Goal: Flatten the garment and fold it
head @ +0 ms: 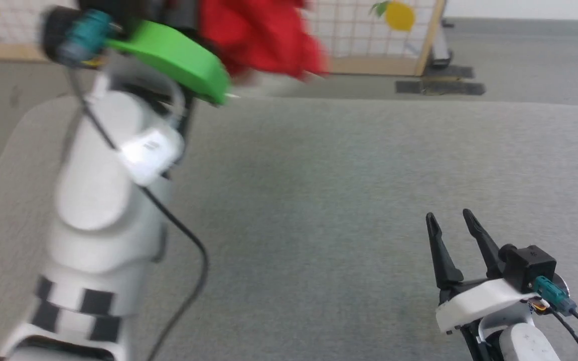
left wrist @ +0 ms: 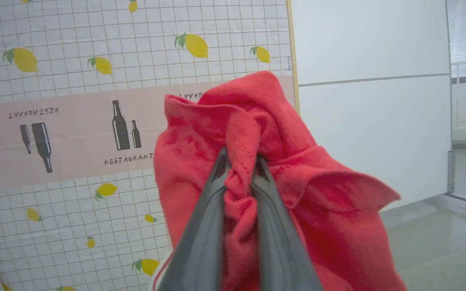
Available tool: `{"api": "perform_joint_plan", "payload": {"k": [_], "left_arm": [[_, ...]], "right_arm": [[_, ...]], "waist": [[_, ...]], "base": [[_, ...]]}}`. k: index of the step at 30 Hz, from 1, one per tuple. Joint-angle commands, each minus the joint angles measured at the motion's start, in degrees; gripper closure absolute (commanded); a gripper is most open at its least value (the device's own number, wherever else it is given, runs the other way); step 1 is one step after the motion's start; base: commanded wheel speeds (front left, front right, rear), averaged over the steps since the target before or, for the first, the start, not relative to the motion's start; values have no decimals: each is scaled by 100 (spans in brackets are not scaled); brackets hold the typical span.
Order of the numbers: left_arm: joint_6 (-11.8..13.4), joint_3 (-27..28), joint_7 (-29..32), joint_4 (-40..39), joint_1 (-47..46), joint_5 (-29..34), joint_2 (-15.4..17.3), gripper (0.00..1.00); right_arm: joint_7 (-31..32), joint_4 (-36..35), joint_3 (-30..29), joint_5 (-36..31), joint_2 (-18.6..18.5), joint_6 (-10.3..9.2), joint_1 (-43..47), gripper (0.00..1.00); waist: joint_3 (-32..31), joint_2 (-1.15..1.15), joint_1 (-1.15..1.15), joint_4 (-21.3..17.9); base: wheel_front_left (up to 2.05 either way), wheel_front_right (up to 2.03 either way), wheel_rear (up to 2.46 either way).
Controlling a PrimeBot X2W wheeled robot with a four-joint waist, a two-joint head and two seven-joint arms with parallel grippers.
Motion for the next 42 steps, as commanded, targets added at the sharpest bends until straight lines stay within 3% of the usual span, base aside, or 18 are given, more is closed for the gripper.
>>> {"api": "perform_joint_plan", "payload": {"k": [1,10,15,19,21,26,30,36,42], "left_arm": [[-24,-101,-41,22,206,-81,-164,100],[101,-823,203,938,1467,-433,-618,100],[-55,-1374,1242,1993,2140,-604,-657,100],[-223,-1541,1827,2390,2386,-812,-666,100],[-298,-1560,2159,2463,2470,-1005,-672,0],[-269,-1326,1967,2073,2545,-1294,-653,0],[-128,-916,1042,1333,2732,-1407,-559,0],[433,-354,-672,343,3267,-1053,-235,0],[737,-26,-1221,-176,3745,-737,-96,0]], "right_arm": [[40,-46,-12,-5,-8,-10,87,0],[162,-188,69,8,-8,-10,149,0],[215,-272,31,-26,-8,-10,169,0],[237,-318,-41,-30,-8,-10,212,0],[245,-329,-77,-20,-8,-10,233,0],[284,-358,-87,6,-8,-10,231,0],[342,-421,-71,-13,-8,-10,176,0],[655,-574,-25,-44,-8,-10,1,0],[1723,-510,105,-224,-8,-10,-431,0]], "waist": [[-301,-1,1,-470],[-219,-1,1,-991],[-172,-1,1,-1156],[-124,-1,1,-1141],[-103,-1,1,-1083],[-111,-1,1,-889],[-137,-1,1,-693],[-59,-1,1,-383],[218,-1,1,-7]], "base": [[0,0,0],[0,0,0],[0,0,0],[0,0,0],[0,0,0],[0,0,0],[0,0,0],[0,0,0],[0,0,0]]}}
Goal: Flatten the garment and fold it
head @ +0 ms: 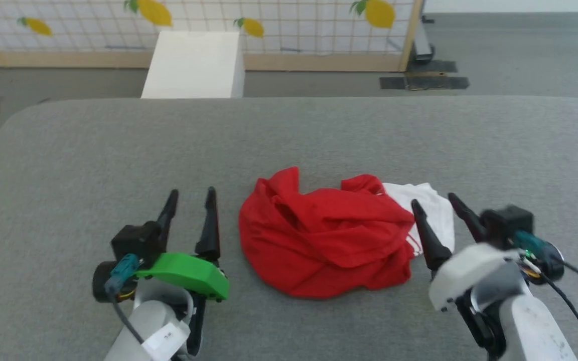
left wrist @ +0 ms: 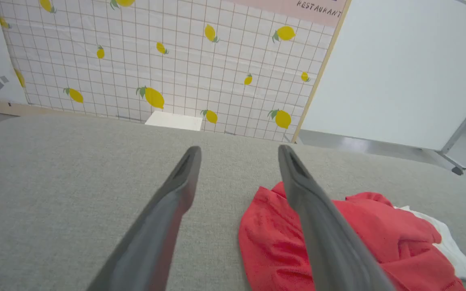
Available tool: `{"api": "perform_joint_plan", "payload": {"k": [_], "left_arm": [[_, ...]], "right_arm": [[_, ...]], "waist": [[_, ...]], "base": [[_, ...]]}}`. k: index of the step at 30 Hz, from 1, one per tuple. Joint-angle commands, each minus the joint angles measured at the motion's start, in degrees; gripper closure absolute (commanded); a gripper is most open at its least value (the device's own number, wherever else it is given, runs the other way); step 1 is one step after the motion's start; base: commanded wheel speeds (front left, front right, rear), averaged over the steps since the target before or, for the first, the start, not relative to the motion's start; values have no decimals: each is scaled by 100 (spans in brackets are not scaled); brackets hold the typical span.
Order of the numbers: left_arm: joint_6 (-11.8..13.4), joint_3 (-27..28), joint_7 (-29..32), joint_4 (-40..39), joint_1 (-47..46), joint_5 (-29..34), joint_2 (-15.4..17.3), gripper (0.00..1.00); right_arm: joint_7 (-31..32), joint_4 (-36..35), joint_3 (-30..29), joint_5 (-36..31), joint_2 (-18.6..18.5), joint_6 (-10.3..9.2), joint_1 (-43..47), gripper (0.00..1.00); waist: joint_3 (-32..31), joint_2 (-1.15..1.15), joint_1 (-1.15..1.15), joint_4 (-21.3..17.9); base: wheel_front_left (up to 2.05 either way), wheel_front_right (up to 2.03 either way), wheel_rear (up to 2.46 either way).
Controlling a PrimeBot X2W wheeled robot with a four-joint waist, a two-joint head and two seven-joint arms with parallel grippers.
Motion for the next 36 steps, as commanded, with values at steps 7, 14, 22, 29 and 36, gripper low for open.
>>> {"api": "perform_joint_plan", "payload": {"k": [7,14,22,29,36], "left_arm": [[-28,684,-67,-804,257,651,-160,0],[-308,1147,-69,-880,430,896,-422,0],[-552,1423,-69,-686,542,1020,-549,0],[-646,1494,-69,-545,774,1109,-575,0],[-711,1561,-70,-510,907,1162,-582,0]], "right_arm": [[1794,434,87,-485,-1,-10,-762,0],[2922,760,385,-496,-187,-10,-1247,0],[3258,673,913,375,-278,-10,-1311,100],[4014,-531,1626,1862,-543,-10,-235,100],[5401,-1683,1425,2092,-1153,-10,1472,100]], "waist": [[559,0,0,567],[698,0,0,702],[547,0,0,593],[103,0,0,362],[-128,0,0,114]], "base": [[0,0,0],[0,0,0],[0,0,0],[0,0,0],[0,0,0]]}}
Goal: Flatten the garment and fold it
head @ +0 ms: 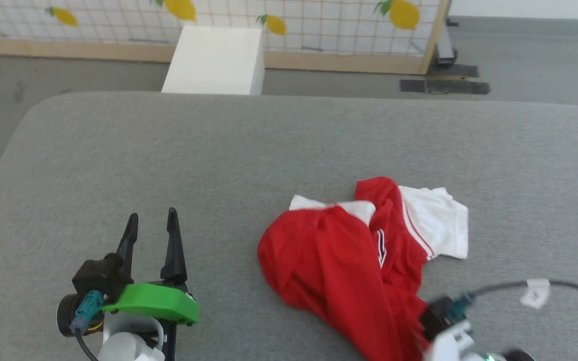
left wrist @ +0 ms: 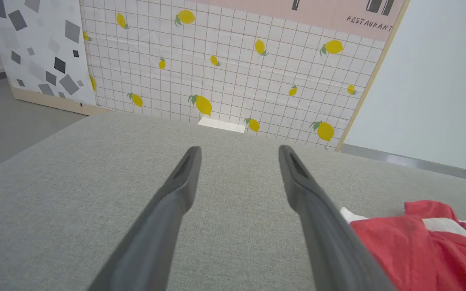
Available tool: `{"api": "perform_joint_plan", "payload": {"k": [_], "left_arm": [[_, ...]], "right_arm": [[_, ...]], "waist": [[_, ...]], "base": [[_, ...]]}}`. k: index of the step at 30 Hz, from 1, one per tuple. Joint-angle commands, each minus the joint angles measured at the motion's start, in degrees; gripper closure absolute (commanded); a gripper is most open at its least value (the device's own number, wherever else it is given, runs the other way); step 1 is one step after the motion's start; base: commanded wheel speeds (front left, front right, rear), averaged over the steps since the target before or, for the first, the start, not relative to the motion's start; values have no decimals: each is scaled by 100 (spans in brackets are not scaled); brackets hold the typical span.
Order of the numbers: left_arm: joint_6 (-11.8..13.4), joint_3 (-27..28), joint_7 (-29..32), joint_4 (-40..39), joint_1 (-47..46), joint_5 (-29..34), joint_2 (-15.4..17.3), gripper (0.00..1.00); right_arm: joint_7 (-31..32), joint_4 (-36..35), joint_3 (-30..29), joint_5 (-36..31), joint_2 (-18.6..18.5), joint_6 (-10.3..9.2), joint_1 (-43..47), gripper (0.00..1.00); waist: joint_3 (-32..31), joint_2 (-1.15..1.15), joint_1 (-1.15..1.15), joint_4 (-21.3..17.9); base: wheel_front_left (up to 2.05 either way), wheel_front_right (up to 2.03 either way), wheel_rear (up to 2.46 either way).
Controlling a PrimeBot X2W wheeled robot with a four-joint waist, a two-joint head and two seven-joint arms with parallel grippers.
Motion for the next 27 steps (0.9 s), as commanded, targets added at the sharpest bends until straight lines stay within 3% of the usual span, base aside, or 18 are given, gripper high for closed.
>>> {"api": "perform_joint_plan", "payload": {"k": [1,2,3,4,5,9,13,16,21,22,27], "left_arm": [[-51,6,-20,14,82,86,-24,0],[-60,1,-20,26,87,89,-25,0],[-75,-13,-20,43,90,92,-25,0],[-89,-30,-20,60,92,93,-26,0],[-99,-45,-20,77,94,94,-26,0],[-131,-178,-20,155,79,41,-27,0],[-200,-574,-20,283,-116,41,-27,0],[-301,-1094,159,468,-419,116,-27,0],[-485,-2121,1118,790,-1117,102,-27,0],[-509,-2533,1820,955,-1465,14,-28,0],[-432,-2970,3091,1301,-2012,-27,-28,0]], "right_arm": [[158,-112,-218,-222,6,-9,281,100],[195,-170,-370,-358,55,-9,426,100],[143,-257,-571,-548,146,-9,562,86],[24,-328,-747,-702,253,-9,646,38],[-91,-382,-899,-825,379,-9,724,0],[-1004,-686,-1643,-1106,975,-9,907,0],[-2123,-739,-2101,-1404,1121,-9,794,0],[-2573,-609,-2157,-1459,1139,-9,703,0],[-2934,-369,-2079,-1307,1143,-9,507,0],[-3014,-279,-2000,-1255,1144,-9,402,0],[-3284,-292,-1941,-1377,1144,-9,221,0]], "waist": [[-151,0,0,-187],[-160,0,0,-213],[-173,0,0,-235],[-183,0,0,-252],[-199,0,0,-269],[-253,0,0,-341],[-228,0,0,-409],[-171,0,0,-449],[-7,0,0,-498],[69,0,0,-529],[166,0,0,-604]], "base": [[0,0,0],[0,0,0],[0,0,0],[0,0,0],[0,0,0],[0,0,0],[0,0,0],[0,0,0],[0,0,0],[0,0,0],[0,0,0]]}}
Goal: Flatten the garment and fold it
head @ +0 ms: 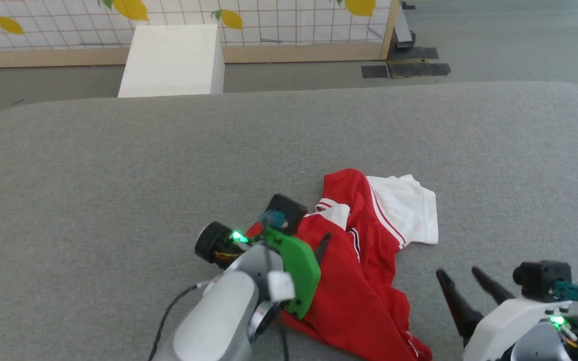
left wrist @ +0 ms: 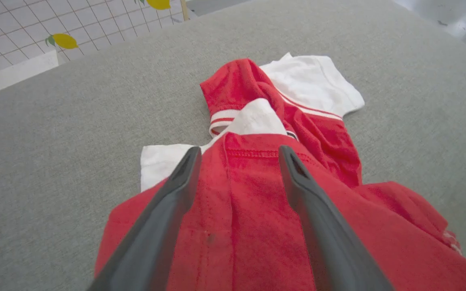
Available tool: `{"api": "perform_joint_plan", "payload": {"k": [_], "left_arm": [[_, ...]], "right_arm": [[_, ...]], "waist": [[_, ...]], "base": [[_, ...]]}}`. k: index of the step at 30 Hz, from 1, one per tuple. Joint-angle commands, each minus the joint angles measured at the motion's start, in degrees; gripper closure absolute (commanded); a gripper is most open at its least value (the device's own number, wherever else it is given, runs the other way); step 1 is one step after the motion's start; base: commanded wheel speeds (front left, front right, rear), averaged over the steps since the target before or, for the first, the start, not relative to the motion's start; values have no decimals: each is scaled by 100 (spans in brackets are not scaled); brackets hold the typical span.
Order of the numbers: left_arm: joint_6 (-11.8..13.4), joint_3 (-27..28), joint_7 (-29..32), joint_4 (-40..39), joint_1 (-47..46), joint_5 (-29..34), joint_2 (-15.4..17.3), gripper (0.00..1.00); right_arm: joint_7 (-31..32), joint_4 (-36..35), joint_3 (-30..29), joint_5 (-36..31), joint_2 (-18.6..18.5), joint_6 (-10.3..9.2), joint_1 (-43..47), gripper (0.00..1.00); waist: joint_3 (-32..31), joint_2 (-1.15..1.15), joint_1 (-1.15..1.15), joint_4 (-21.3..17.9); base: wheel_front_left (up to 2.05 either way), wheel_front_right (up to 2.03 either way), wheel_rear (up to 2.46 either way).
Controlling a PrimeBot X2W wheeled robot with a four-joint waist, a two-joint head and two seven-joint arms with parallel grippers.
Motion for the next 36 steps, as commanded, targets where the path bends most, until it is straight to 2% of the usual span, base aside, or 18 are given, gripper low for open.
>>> {"api": "perform_joint_plan", "payload": {"k": [1,5,6,7,11,16,18,22,25,26,27,30,33,36], "left_arm": [[38,-60,245,88,-201,83,13,0],[163,-219,1085,330,-516,308,110,0],[152,-243,1300,371,-553,298,128,66],[125,-263,1440,378,-571,270,140,100],[-37,-307,1573,102,-491,-15,183,100],[-150,-324,1441,-690,30,-610,280,100],[-179,-380,1622,-1143,379,-938,446,100],[-181,-440,2317,-2053,1287,-1563,1030,100],[132,-328,2933,-2476,2011,-1918,1435,100],[281,-261,3016,-2608,2189,-1925,1556,13],[396,-213,3040,-2690,2301,-1890,1636,0],[594,-27,2935,-2992,2579,-2076,1610,0],[578,326,2295,-3405,2531,-2310,1323,0],[526,633,1460,-3516,2171,-1985,1210,0]], "right_arm": [[-154,-58,8,-93,10,-9,-155,0],[-797,-145,-75,-383,10,-9,-368,0],[-988,-138,-95,-454,10,-9,-421,0],[-1134,-127,-109,-497,10,-9,-457,0],[-1647,1,-164,-526,10,-9,-554,0],[-1796,167,-239,-461,10,-9,-521,0],[-1785,215,-257,-424,10,-9,-494,0],[-1741,231,-260,-397,10,-9,-480,0],[-1703,221,-246,-379,10,-9,-497,0],[-1687,224,-224,-358,10,-9,-509,0],[-1678,230,-206,-344,10,-9,-522,0],[-1659,243,-172,-333,10,-9,-559,0],[-1646,239,-152,-329,10,-9,-572,0],[-1639,248,-111,-344,10,-9,-608,0]], "waist": [[49,0,0,-48],[102,0,0,-108],[107,0,0,-120],[108,0,0,-129],[92,0,0,-117],[-6,0,0,47],[-47,0,0,150],[-76,0,0,337],[-51,0,0,473],[-39,0,0,506],[-26,0,0,529],[1,0,0,578],[18,0,0,593],[30,0,0,522]], "base": [[0,0,0],[0,0,0],[0,0,0],[0,0,0],[0,0,0],[0,0,0],[0,0,0],[0,0,0],[0,0,0],[0,0,0],[0,0,0],[0,0,0],[0,0,0],[0,0,0]]}}
